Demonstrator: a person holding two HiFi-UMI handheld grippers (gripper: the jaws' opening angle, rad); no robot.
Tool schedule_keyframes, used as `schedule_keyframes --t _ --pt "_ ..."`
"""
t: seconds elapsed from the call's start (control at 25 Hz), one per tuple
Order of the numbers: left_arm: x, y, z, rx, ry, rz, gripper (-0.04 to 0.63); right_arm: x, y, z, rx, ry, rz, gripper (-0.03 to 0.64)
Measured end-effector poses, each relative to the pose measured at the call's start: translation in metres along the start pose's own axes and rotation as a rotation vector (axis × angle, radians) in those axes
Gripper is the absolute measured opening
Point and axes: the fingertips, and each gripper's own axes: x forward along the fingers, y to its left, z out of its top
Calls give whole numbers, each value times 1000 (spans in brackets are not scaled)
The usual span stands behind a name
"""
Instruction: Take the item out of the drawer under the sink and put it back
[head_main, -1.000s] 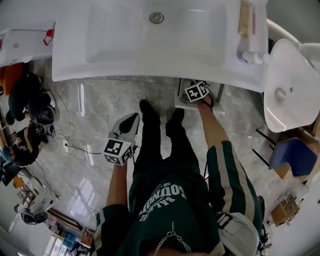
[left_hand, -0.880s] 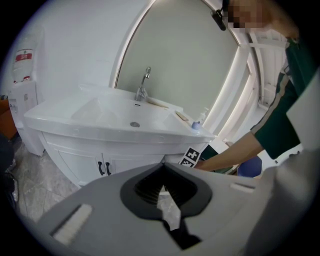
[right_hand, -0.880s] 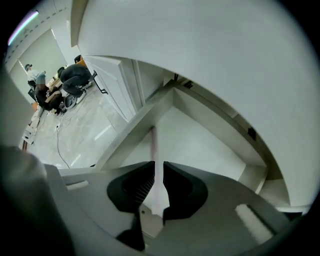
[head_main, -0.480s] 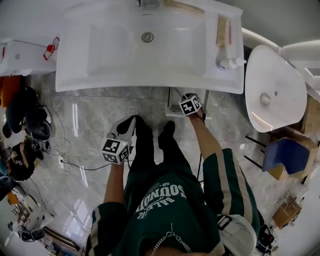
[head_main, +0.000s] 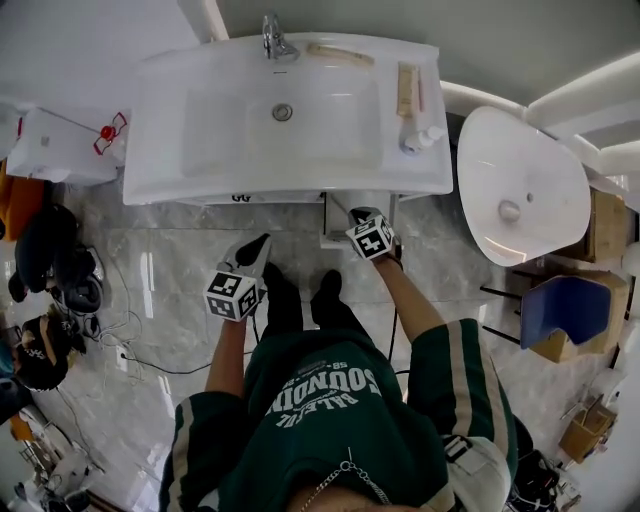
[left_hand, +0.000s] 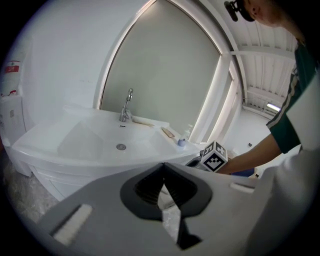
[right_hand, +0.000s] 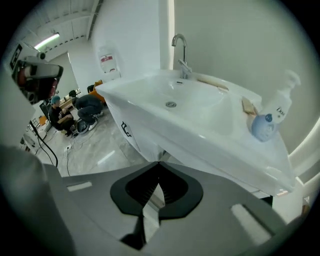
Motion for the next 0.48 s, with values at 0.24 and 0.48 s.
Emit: schedule_keyframes --t 0.24,0.48 --pt "-4 2 37 52 -57 -11 49 -63 -1 58 87 -175 -21 3" --pt "-11 9 75 102 -119 -6 49 -113 -8 116 144 -355 -45 3"
